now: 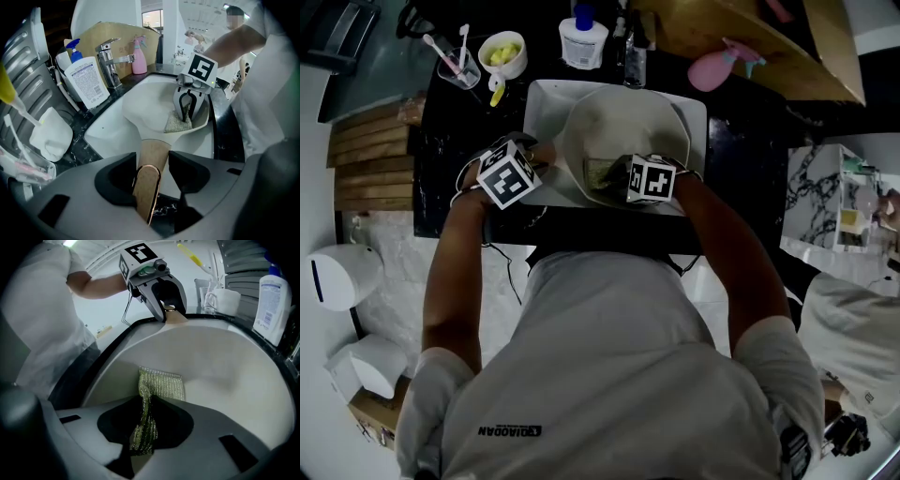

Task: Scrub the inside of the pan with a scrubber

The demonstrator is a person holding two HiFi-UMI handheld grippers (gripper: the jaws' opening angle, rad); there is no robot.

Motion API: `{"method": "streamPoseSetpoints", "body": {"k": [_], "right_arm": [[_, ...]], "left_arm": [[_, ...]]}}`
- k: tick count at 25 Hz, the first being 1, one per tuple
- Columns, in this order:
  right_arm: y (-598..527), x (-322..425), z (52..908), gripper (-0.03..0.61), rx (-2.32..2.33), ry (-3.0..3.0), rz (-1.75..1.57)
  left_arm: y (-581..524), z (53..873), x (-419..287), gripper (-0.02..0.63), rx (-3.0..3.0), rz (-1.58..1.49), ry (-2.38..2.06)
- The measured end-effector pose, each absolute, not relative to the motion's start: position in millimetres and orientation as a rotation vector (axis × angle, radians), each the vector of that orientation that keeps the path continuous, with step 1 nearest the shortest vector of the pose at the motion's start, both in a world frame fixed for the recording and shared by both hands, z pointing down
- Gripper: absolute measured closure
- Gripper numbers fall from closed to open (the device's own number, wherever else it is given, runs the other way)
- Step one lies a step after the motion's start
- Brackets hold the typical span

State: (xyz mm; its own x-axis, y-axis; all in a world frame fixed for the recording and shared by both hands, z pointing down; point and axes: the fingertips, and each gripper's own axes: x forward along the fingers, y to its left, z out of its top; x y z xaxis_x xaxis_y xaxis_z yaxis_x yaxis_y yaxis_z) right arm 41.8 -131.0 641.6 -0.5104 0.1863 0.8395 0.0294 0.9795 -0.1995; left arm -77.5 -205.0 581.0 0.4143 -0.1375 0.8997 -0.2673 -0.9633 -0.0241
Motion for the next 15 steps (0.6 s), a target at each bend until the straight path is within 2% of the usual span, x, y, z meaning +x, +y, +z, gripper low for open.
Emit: {"method": "streamPoseSetpoints", "body": {"k": [7,15], "right_arm": [[-125,39,630,0.489,-0.176,-2.112,0.195],[-169,47,594,0.491,0.060,-2.152,-0.085]], "left_arm": [[-204,581,-77,0.388,2.535,1.596,-0.365],[-205,580,-77,0.388,2.538,1.598,-0.368]]}}
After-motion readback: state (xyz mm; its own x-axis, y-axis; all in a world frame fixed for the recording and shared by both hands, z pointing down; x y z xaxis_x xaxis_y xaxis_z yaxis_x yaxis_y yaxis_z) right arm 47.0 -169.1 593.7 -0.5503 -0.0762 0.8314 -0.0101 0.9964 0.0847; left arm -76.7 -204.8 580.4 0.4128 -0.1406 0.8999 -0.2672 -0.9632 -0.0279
